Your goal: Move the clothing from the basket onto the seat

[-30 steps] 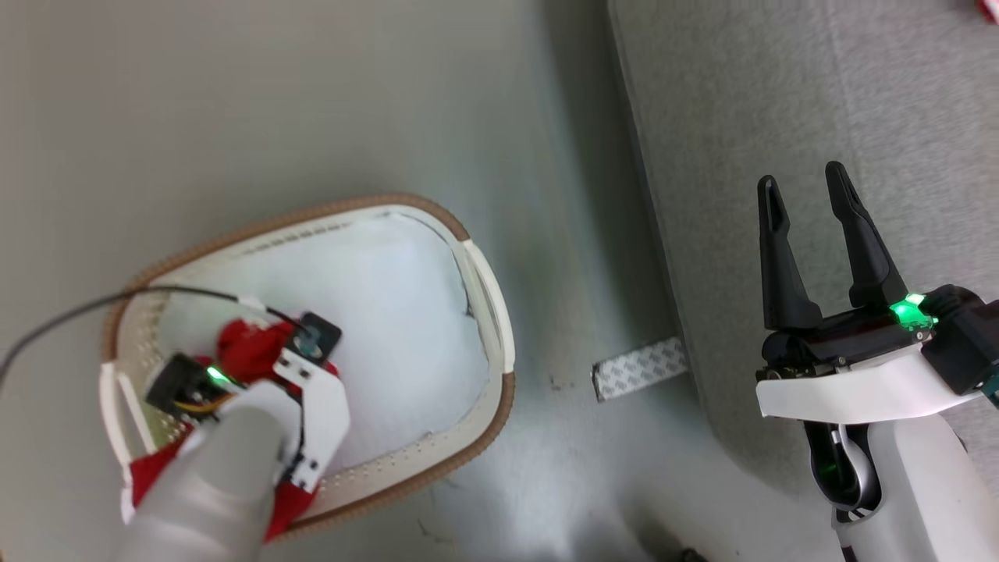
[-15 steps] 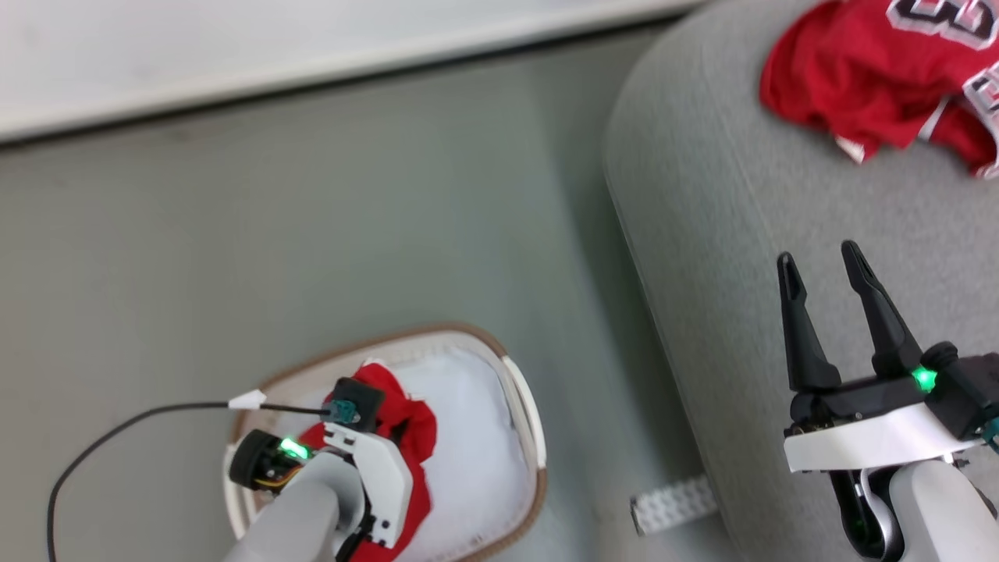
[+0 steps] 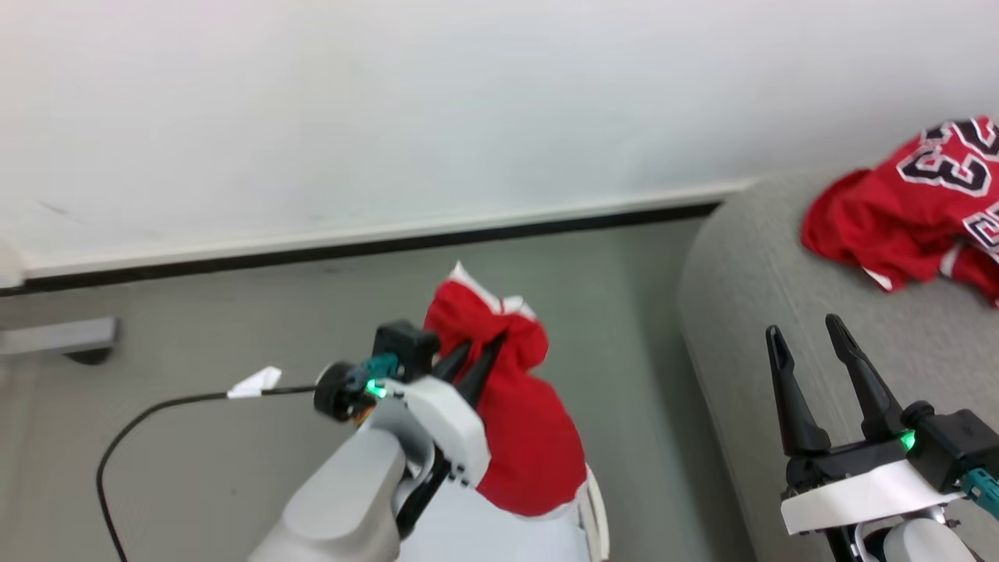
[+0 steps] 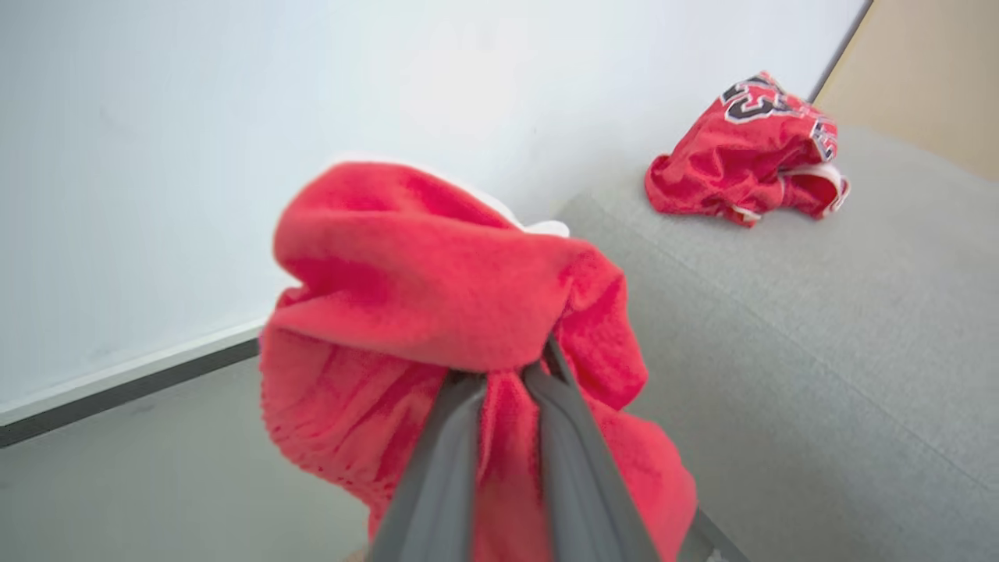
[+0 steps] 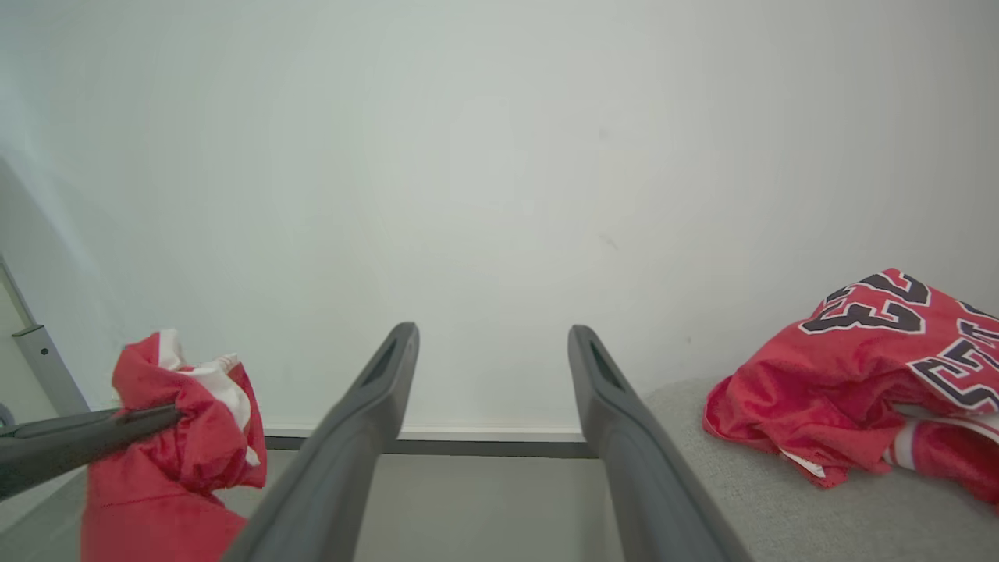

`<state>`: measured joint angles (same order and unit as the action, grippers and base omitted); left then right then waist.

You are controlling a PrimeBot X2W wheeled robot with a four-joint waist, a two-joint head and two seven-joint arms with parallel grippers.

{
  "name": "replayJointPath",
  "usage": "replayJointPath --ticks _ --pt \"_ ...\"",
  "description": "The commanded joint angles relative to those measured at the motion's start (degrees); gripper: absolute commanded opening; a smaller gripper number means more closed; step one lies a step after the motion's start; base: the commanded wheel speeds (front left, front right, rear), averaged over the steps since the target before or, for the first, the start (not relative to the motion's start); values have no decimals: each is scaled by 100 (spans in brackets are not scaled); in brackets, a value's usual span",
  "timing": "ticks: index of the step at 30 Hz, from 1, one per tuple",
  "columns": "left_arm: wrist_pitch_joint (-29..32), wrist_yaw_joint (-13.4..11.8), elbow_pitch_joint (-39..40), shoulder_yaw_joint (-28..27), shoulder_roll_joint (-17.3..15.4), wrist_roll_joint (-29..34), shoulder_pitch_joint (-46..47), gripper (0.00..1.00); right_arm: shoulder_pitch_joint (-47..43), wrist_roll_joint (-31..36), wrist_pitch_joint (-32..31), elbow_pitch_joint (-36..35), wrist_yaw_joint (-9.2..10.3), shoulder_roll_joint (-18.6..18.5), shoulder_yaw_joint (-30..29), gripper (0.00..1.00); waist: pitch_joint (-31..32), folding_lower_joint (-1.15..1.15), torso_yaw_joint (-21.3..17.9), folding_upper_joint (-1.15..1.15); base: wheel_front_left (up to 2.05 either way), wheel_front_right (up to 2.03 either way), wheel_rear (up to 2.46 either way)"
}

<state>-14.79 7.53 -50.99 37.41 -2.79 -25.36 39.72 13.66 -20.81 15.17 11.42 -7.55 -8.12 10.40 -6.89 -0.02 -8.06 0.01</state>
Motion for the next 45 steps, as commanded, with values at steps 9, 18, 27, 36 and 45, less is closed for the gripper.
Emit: replayJointPath --ticks 9,18,27,36,45 --pt "-34 -12 1435 -377 -102 -138 153 0 -292 -74 -5 84 13 -18 160 100 526 2 542 -1 0 0 0" --pt "152 -133 2230 -455 -196 -215 277 0 -343 -173 -5 114 13 -4 432 100 619 2 689 -1 0 0 0" --pt "253 -232 2515 -396 -296 -243 83 0 -257 -216 -5 102 13 -90 575 100 544 2 641 -1 0 0 0" --pt "269 -225 2539 -261 -281 -257 -40 0 -17 -624 -5 -30 13 -487 1779 100 638 2 695 -1 0 0 0" --pt "270 -150 2647 221 -122 -312 -274 0 768 -1228 -5 467 13 -790 3262 100 794 2 1032 -1 0 0 0"
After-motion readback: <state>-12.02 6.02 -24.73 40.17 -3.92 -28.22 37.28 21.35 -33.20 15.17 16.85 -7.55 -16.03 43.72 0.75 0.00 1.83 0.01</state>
